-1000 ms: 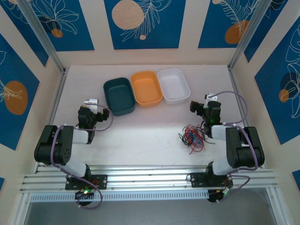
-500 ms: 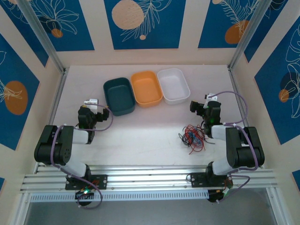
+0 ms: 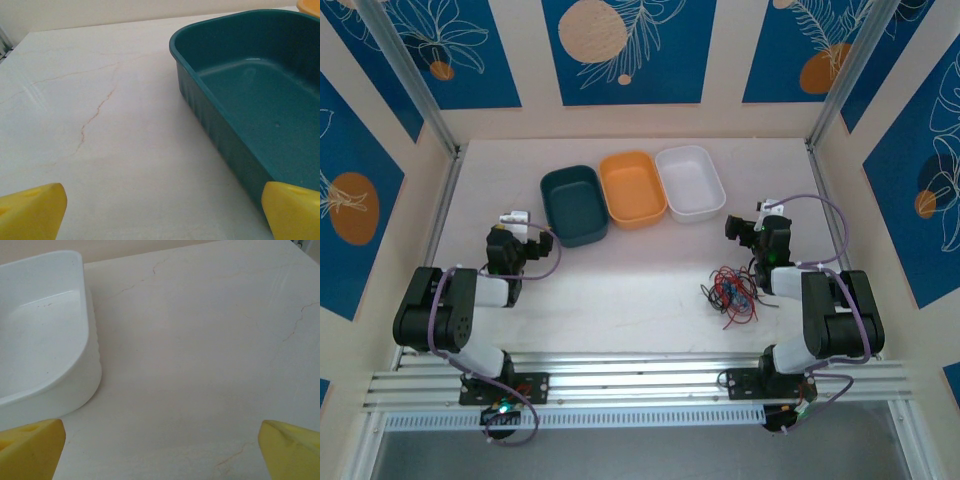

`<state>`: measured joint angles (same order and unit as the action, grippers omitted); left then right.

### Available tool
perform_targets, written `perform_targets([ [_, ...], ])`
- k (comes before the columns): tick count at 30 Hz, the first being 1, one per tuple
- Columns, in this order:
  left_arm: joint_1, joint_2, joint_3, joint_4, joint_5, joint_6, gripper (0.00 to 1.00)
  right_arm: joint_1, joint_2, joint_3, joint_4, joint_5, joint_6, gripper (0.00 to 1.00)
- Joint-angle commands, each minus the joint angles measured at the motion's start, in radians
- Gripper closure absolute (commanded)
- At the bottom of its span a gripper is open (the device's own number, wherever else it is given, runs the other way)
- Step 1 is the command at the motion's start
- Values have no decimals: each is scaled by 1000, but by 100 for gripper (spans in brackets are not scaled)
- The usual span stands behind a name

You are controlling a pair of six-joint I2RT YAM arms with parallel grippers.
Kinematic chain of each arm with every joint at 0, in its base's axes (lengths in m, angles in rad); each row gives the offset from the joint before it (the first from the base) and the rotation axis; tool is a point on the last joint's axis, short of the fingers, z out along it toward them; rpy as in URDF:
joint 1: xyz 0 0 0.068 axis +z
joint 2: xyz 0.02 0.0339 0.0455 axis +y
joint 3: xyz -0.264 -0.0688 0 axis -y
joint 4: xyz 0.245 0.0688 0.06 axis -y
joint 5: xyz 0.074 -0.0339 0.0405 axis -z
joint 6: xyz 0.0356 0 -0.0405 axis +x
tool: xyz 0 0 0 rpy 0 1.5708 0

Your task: Untangle the cables

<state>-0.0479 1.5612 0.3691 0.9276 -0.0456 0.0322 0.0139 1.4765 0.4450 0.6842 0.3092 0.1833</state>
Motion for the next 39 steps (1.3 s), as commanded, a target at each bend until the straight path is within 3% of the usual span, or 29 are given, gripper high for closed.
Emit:
perform_targets([
  [1, -3, 2, -3, 25, -2, -6, 0, 4, 6, 20, 3, -15, -19, 1],
  [14, -3, 0, 0, 19, 37, 5, 0, 4, 3, 17, 5, -16, -18, 1],
  [17, -3, -8, -15, 42, 3, -12, 0, 5, 2, 15, 8, -16, -18, 1],
  [26, -3, -230, -65, -51, -80, -31, 0, -43, -142, 71, -215, 11, 48, 1],
  [30, -2, -369, -49, -192, -115, -77, 0, -43, -250, 140, -462, 85, 115, 1],
  [35, -4, -549, 5, -444, -103, -215, 0, -43, -359, 285, -915, 158, 279, 1],
  [39, -30, -636, 44, -582, 19, -321, 0, -20, -412, 377, -1244, 142, 428, 1],
])
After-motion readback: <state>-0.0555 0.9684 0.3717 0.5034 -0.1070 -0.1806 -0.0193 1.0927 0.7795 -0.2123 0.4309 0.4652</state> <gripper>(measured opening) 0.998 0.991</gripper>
